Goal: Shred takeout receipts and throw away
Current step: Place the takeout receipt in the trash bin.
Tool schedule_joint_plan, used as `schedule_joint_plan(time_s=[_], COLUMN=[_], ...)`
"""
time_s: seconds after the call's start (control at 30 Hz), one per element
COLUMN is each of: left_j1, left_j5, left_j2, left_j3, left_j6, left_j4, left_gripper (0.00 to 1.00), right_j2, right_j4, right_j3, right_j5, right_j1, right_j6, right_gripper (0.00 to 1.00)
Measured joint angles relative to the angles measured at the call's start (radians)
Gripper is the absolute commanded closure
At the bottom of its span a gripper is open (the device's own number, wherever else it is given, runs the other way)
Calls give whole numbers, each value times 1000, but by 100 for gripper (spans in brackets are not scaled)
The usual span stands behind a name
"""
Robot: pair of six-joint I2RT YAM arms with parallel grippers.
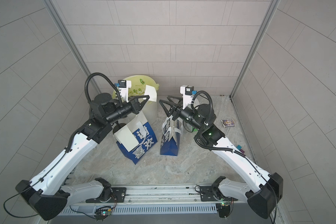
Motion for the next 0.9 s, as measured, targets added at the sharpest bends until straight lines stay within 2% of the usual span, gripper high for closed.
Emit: schedule_joint_plan(time_s=[0.17, 0.4, 0.43, 0.53, 0.67, 0.77, 0.9], left_j1=[35, 53, 53, 55, 61, 61, 64], left_j5=[-254, -491, -515, -578, -607, -603, -583], left_j2=[174, 490, 529, 616, 662, 660, 639], left_j3=[256, 604, 641, 707, 711, 716, 750], left_j6=[77, 276, 300, 354, 372, 377, 378], left_j4=[-187, -412, -440, -521, -597, -622, -638], left_gripper=[100, 100, 96, 66, 46, 39, 35], right_j2=[-55, -129, -142, -181, -217, -224, -222], right_j4=[-110, -201, -211, -230, -251, -262, -269], right_j3=[-26, -62, -66, -82, -98, -101, -101], right_j5=[69, 132, 138, 161, 185, 194, 194], right_j1=[0, 0, 0, 0, 0, 0, 0], right_j6=[-87, -146, -153, -167, -177, -183, -186], right_gripper=[37, 38, 38, 38, 39, 39, 39])
